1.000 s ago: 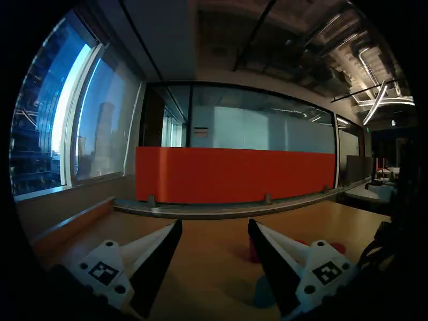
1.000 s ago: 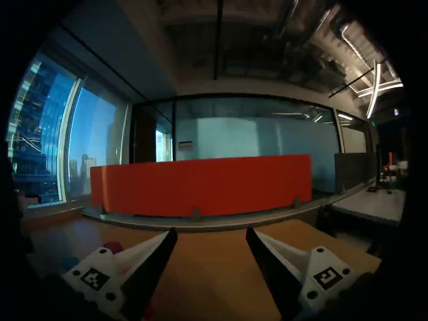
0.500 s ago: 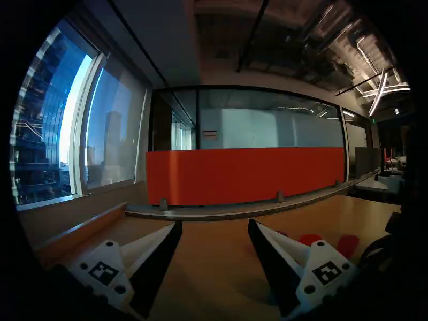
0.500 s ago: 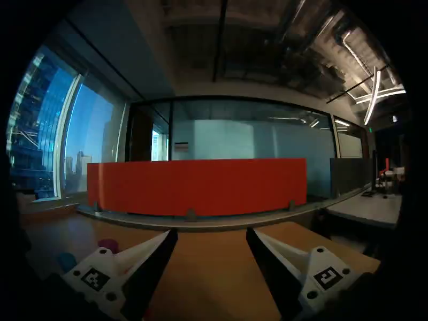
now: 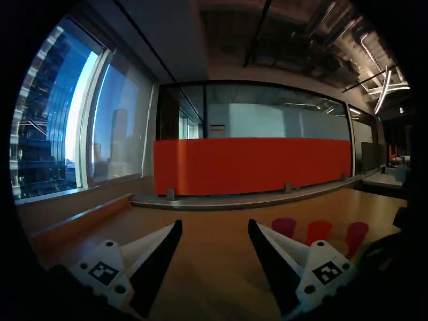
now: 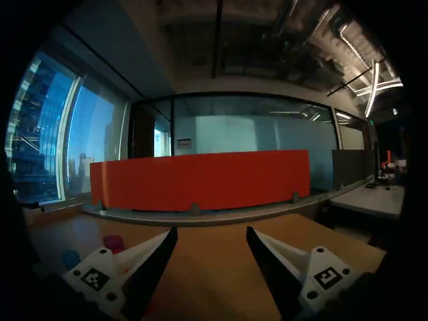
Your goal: Pour water
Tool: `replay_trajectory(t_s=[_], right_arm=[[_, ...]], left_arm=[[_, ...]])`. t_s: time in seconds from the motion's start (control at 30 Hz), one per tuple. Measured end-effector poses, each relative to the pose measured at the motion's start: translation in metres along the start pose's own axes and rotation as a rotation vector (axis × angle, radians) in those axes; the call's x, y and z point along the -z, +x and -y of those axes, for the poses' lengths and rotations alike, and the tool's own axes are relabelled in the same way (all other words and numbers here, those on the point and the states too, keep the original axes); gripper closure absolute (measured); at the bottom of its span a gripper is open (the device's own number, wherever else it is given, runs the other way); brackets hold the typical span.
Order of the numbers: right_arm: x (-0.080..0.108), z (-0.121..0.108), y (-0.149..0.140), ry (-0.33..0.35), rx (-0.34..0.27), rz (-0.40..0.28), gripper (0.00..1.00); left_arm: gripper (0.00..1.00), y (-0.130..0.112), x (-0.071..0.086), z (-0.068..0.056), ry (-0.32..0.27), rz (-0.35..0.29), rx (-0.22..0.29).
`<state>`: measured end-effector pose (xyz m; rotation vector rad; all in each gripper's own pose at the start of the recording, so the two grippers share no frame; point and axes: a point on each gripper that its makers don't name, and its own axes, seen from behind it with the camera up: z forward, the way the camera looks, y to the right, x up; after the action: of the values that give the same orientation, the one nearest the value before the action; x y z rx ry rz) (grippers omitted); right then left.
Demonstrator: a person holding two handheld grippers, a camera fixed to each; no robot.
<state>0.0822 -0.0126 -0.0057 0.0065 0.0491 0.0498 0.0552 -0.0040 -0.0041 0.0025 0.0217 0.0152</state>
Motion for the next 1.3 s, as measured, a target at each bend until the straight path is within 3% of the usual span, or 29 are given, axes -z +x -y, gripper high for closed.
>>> replay_trajectory(t_s=[0.17, 0.4, 1.3], right_arm=[[0.005, -0.001, -0.005, -0.006, 0.01, -0.003, 0.01], [0.01, -0.003, -0.01, -0.015, -0.021, 0.004, 0.01], [0.011, -0.008, -0.013, -0.026, -0.056, 0.014, 0.01]], left_arm=[[0.09, -0.018, 0.0, 0.004, 0.012, 0.005, 0.002], [0.09, -0.033, 0.0, 0.006, 0.02, 0.006, 0.017], [0.09, -0.055, -0.003, 0.002, 0.012, 0.021, 0.02]])
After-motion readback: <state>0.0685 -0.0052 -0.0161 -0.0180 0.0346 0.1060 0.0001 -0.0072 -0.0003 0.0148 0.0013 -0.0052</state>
